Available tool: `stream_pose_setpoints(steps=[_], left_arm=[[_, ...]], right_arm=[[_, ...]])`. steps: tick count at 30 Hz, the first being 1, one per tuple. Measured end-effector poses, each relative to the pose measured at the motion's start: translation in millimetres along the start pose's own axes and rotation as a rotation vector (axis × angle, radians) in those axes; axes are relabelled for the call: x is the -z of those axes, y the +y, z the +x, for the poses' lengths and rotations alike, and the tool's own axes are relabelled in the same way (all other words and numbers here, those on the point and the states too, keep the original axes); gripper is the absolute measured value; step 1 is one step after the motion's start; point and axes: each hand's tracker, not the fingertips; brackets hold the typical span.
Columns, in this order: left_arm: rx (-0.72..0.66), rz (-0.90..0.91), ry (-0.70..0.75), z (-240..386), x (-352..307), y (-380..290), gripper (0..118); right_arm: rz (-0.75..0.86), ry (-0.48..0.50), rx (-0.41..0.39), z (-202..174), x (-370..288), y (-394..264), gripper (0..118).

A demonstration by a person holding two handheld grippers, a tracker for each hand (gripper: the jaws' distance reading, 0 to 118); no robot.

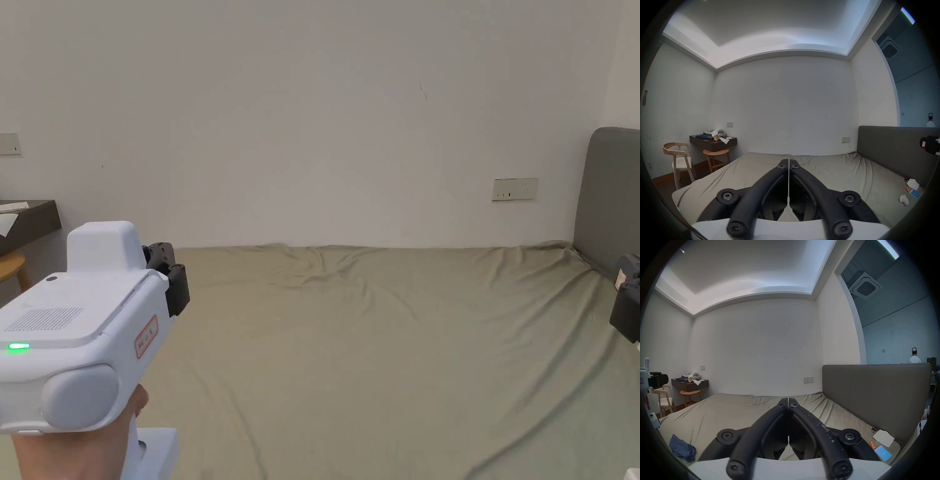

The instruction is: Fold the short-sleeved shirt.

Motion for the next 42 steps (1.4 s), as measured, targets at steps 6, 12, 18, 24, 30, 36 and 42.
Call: stream_pose_setpoints(steps=[6,12,18,24,30,36,42], left_arm=[[0.014,-0.028,-0.008,2,4,0,87],[-0.049,-0.026,-0.058,-1,4,1,118],[-0.018,-0.027,-0.058,4,8,-9,118],[0.0,-0.037,-0.053,3,17,-17,118],[0.019,-0.237,-0.056,14,63,-71,118],[-0.009,-0.614,-0.029,51,132,-240,118],[0.001,-0.739,-0.057,80,153,-330,118]], right_arm=[[-0.03,0.016,0.008,2,3,-2,64],[-0.001,-0.005,-0.034,1,4,-9,118],[0.009,-0.022,-0.069,-3,6,-10,118],[0.01,-0.028,-0.058,-3,9,-12,118],[-0.253,-0.001,-0.123,-4,66,-67,118],[-0.683,0.076,-0.065,-21,144,-231,118],[-0.804,0.114,-0.086,-35,165,-320,118]])
